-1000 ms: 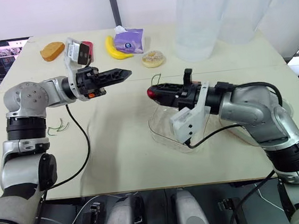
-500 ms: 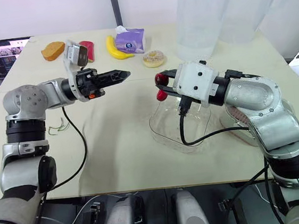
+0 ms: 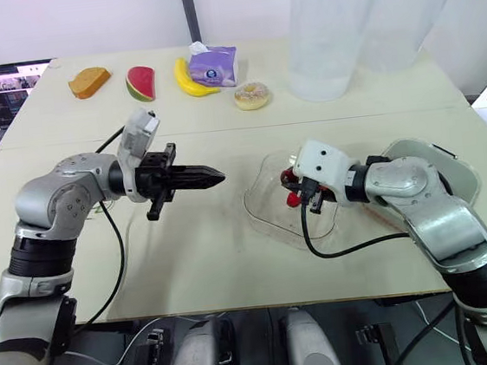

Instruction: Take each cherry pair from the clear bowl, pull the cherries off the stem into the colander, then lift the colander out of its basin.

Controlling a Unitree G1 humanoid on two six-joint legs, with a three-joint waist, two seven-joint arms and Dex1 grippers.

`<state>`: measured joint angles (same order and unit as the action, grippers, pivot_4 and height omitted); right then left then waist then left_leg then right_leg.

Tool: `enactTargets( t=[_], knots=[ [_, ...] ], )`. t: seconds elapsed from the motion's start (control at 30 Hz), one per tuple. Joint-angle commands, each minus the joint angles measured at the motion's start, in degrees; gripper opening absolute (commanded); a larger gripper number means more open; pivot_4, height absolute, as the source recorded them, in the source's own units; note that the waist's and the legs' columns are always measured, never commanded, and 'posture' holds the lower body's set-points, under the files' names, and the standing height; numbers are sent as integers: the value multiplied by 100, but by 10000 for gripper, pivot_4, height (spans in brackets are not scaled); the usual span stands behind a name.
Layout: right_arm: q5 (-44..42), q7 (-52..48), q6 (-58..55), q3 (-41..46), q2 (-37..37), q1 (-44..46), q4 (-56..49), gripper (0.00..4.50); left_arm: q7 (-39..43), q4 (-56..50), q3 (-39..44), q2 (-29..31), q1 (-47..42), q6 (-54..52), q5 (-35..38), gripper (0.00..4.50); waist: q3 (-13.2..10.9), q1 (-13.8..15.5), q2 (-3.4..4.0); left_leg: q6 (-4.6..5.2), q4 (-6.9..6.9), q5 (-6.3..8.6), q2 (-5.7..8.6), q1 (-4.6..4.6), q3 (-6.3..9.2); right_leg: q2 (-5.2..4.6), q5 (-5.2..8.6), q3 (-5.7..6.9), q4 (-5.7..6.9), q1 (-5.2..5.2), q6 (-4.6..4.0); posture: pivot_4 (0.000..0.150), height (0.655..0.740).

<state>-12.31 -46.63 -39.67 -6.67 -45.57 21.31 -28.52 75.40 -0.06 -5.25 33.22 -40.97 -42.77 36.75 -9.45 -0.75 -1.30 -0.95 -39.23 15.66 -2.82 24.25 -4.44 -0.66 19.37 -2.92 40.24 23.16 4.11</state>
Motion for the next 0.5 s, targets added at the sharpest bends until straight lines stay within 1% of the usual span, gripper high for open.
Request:
enactTargets(
  t=[0.03, 0.1, 0.17, 0.23, 0.3, 0.33, 0.37, 0.5],
  knots=[
    [-13, 94, 0, -66, 139, 165, -24, 8249, 3, 34, 36, -2, -82, 174, -51, 111, 0, -2, 0, 0, 0, 0, 0, 0, 0, 1, 0, 0, 0, 0, 0, 1500, 7400],
    [86, 182, 54, -205, 278, 227, 108, 8249, 2, 51, 3, -3, -69, 252, -106, 111, 0, -13, 0, 0, 0, 0, -1, 0, 2, 2, 0, 1, 0, 0, 0, 1500, 7400],
    [226, 191, 117, -337, 245, 185, 273, 17415, -18, 48, -9, -20, -63, 272, -130, 0, 0, -10, 0, 1, 0, 0, -1, 0, 2, 3, 0, 1, 0, 1, 0, 1500, 7400],
    [276, 64, 79, -394, 61, 64, 326, 25410, -29, 61, -19, -25, -67, 288, -144, 0, 0, -4, 0, 1, 0, 1, -1, 1, 2, 2, 0, 1, 0, 2, 0, 1500, 7400],
    [205, -71, -40, -352, -88, 9, 277, 34999, -35, 87, -26, -29, -84, 299, -151, 0, 0, 16, 0, 1, 0, 1, 1, 4, 2, 0, 0, 2, 0, 2, 0, 1500, 7400],
    [161, -129, -84, -310, -157, 5, 234, 40494, -39, 95, -27, -29, -92, 293, -147, 0, 0, 9, 0, 2, 0, 1, 1, 4, 3, 0, 0, 3, -1, 2, 0, 1500, 7400],
    [120, -176, -121, -267, -218, 21, 197, 44806, -45, 112, -26, -34, -109, 286, -143, 0, 0, 3, 0, 2, -1, 1, 1, 5, 2, -1, 0, 2, -2, 2, 0, 1500, 7400],
    [-81, -367, -320, -63, -409, 167, 68, 44806, -77, 222, -26, -81, -186, 300, -165, 0, 0, -19, 0, 3, 0, 2, -2, 4, 4, 4, 0, 3, -1, 2, 0, 1500, 7400]
  ],
)
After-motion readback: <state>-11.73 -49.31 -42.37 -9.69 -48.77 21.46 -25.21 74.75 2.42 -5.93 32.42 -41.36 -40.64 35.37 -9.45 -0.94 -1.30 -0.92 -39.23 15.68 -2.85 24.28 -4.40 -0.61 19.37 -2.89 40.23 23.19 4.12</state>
